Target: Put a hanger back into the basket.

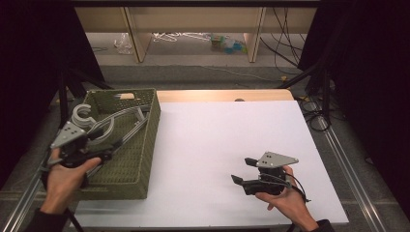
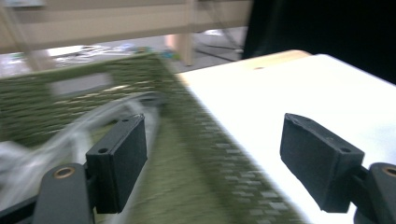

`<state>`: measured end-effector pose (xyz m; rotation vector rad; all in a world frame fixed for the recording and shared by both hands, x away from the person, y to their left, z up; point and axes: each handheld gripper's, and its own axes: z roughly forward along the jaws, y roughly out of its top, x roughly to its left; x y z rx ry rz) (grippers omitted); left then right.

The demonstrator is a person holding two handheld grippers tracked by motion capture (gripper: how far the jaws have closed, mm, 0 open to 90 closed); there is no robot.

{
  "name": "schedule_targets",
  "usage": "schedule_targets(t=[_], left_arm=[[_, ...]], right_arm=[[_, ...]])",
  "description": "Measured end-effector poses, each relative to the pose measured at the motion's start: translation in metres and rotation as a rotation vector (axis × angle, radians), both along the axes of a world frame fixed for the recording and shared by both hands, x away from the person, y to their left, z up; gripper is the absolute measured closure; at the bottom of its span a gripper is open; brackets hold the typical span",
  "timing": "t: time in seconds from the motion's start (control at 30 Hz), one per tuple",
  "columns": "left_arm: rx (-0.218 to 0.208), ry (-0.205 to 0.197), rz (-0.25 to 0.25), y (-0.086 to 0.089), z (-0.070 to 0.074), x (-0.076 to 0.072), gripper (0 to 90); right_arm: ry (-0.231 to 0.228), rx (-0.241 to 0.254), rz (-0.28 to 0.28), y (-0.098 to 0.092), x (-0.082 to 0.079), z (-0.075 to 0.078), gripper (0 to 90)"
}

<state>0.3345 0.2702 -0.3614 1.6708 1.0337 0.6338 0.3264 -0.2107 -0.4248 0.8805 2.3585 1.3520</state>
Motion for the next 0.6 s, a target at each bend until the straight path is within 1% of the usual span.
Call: schedule_targets(t=[0.07,0.1,0.13,0.17,0.2,0.23,0.27,0.3,0.33,0.37,0.4,0.43,0.47,0.5,0.53,0.57,0.6], left_arm=[[-0.008,0.004,-0.046,-0.017,-0.004,-0.004,21.8],[-0.010,-0.005,-0.076,-0.025,-0.006,-0.005,21.1],[-0.011,-0.014,-0.103,-0.033,-0.009,-0.007,20.5],[-0.007,-0.020,-0.130,-0.040,-0.011,-0.009,20.5],[-0.001,-0.032,-0.157,-0.047,-0.013,-0.011,20.5],[-0.017,-0.029,-0.163,-0.054,-0.016,-0.014,20.5],[-0.007,-0.046,-0.193,-0.059,-0.017,-0.016,20.5],[-0.037,-0.026,-0.190,-0.064,-0.019,-0.019,20.5],[-0.046,-0.032,-0.197,-0.068,-0.021,-0.021,20.5],[-0.031,-0.053,-0.205,-0.071,-0.024,-0.023,20.5],[-0.019,-0.055,-0.214,-0.075,-0.028,-0.025,20.5],[-0.048,-0.023,-0.221,-0.080,-0.032,-0.029,20.4],[-0.061,-0.007,-0.228,-0.084,-0.035,-0.032,20.4],[-0.056,-0.008,-0.236,-0.087,-0.037,-0.033,20.3],[-0.058,-0.006,-0.231,-0.089,-0.039,-0.035,20.2],[-0.053,-0.017,-0.233,-0.089,-0.041,-0.035,20.2],[-0.056,-0.014,-0.230,-0.090,-0.044,-0.035,20.2]], right_arm=[[-0.006,0.013,-0.004,-0.001,0.001,0.000,24.7],[-0.009,0.022,-0.015,-0.001,0.001,0.000,24.3],[-0.015,0.037,-0.009,-0.001,0.002,-0.001,24.0],[-0.010,0.033,-0.020,-0.002,0.002,0.000,23.6],[-0.017,0.043,-0.015,-0.001,0.002,0.000,23.4],[-0.019,0.041,-0.018,-0.002,0.002,0.000,23.4],[-0.023,0.041,-0.023,-0.002,0.001,0.001,23.4],[-0.020,0.050,-0.023,-0.002,0.001,0.000,23.1],[-0.011,0.053,-0.025,-0.001,0.000,0.001,22.8],[-0.015,0.061,-0.026,-0.001,0.000,0.000,21.8],[-0.010,0.064,-0.021,0.000,0.000,0.000,21.4],[-0.017,0.057,-0.026,0.000,0.000,0.000,21.4],[-0.019,0.054,-0.028,0.000,0.000,0.001,21.4],[-0.019,0.055,-0.026,0.000,0.000,0.001,21.4],[-0.018,0.056,-0.026,0.000,0.000,0.001,21.4],[-0.022,0.054,-0.029,0.001,-0.001,0.001,21.4],[-0.020,0.059,-0.026,0.002,-0.002,0.001,21.4]])
